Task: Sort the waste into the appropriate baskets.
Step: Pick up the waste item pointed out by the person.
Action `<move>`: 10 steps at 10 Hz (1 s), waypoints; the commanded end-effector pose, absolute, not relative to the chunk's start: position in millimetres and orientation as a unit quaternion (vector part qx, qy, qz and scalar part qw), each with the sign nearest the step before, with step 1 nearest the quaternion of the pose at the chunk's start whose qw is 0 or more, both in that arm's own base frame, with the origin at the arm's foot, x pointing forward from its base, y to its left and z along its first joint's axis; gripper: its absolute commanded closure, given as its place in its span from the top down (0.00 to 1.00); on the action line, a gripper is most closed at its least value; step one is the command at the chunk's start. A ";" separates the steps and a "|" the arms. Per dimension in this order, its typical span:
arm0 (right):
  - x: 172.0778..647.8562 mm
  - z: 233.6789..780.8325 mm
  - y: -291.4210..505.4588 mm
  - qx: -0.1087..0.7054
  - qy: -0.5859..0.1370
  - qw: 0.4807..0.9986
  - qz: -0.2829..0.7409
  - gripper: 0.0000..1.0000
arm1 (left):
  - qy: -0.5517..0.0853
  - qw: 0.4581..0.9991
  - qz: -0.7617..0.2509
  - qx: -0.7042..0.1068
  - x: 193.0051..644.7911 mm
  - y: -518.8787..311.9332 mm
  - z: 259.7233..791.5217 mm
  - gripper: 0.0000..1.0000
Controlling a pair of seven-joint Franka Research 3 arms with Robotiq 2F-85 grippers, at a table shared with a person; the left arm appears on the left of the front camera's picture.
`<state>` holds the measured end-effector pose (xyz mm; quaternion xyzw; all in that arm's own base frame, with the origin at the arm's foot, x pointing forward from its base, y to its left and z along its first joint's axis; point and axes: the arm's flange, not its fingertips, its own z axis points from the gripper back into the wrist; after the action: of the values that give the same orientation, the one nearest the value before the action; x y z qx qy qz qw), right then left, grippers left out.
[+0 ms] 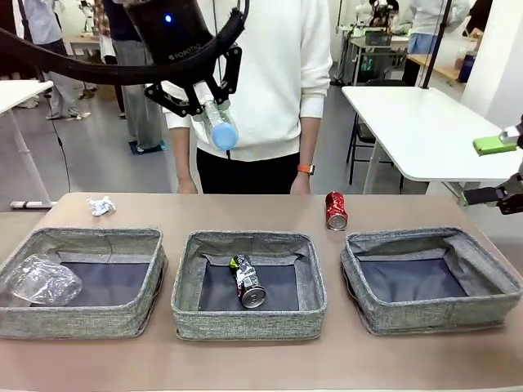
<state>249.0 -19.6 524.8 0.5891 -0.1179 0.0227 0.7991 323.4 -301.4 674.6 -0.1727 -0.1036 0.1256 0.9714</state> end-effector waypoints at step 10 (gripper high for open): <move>252.7 527.2 -16.7 0.591 -0.125 0.797 0.025 1.00 | -0.150 0.972 0.018 -0.178 280.1 -371.9 796.9 0.21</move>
<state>249.0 -19.4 524.8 0.5890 -0.1179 0.0229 0.7992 263.4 -365.5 790.2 -0.2121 -0.1492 0.0298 0.9653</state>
